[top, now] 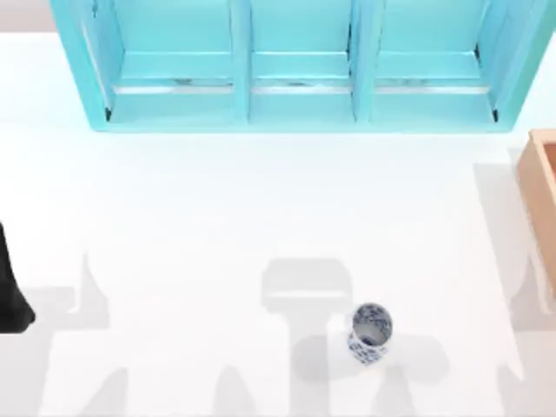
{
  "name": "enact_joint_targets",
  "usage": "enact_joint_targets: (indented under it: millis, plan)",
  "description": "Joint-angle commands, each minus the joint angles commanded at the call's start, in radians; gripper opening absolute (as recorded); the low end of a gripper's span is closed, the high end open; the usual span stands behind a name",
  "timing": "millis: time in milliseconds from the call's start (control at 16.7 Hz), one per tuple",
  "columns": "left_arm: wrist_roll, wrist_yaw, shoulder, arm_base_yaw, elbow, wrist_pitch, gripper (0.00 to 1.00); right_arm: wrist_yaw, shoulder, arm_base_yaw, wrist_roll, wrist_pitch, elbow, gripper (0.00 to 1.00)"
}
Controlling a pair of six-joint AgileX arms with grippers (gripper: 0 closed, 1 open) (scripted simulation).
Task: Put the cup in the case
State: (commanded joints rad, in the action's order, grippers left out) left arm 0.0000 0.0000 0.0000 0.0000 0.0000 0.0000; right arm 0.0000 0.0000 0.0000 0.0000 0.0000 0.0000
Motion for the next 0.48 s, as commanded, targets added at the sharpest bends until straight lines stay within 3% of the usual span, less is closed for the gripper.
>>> enact_joint_targets:
  millis: [240,480]
  plan:
    - [0.000,0.000,0.000,0.000,0.000,0.000,1.00,0.000,0.032,0.018,0.017,-0.029,0.032,1.00]
    - [0.000,0.000,0.000,0.000,0.000,0.000,1.00,0.000,0.224,0.109,0.110,-0.184,0.208,1.00]
